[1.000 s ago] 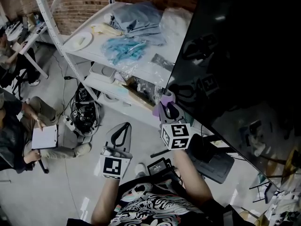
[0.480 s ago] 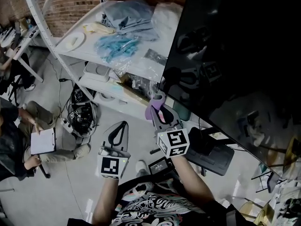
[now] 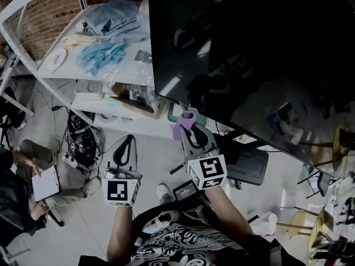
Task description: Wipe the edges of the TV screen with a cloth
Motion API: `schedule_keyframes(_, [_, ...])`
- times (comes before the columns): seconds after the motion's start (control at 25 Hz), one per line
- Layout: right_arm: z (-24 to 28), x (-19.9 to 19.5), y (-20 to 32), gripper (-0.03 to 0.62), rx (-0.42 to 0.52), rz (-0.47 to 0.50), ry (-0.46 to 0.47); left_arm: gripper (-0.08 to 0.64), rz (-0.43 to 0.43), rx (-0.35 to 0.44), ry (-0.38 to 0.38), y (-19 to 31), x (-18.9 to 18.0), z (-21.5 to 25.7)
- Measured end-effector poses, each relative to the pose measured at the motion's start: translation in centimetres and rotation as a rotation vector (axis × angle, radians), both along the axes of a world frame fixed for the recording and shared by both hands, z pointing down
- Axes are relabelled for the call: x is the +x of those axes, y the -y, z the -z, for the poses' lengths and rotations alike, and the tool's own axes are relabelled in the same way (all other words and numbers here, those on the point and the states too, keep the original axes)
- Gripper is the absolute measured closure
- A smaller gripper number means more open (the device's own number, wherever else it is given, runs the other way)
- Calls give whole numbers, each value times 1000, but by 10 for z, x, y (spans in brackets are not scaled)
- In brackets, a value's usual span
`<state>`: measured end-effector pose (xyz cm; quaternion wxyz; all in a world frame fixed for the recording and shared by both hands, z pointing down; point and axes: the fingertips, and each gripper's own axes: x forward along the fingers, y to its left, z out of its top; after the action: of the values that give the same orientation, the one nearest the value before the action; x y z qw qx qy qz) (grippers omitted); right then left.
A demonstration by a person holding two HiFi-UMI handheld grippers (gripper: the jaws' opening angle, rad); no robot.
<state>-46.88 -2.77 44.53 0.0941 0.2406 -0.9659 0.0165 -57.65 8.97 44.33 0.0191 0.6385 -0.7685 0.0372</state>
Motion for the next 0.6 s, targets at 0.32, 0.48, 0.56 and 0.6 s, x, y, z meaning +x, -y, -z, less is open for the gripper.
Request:
schedule_keyframes(0.32, [13, 59, -1, 489, 15, -108, 42, 541, -97, 21, 27, 15, 37, 11])
schedule_keyframes(0.48, [14, 93, -10, 489, 17, -144, 51, 541, -119, 25, 39, 17, 58, 13])
schedule_keyframes(0.56, [14, 112, -14, 489, 18, -150, 56, 541, -123, 22, 45, 16, 72, 14])
schedule_keyframes(0.6, [13, 123, -16, 489, 21, -151, 57, 541, -125, 21, 47, 16, 79, 15])
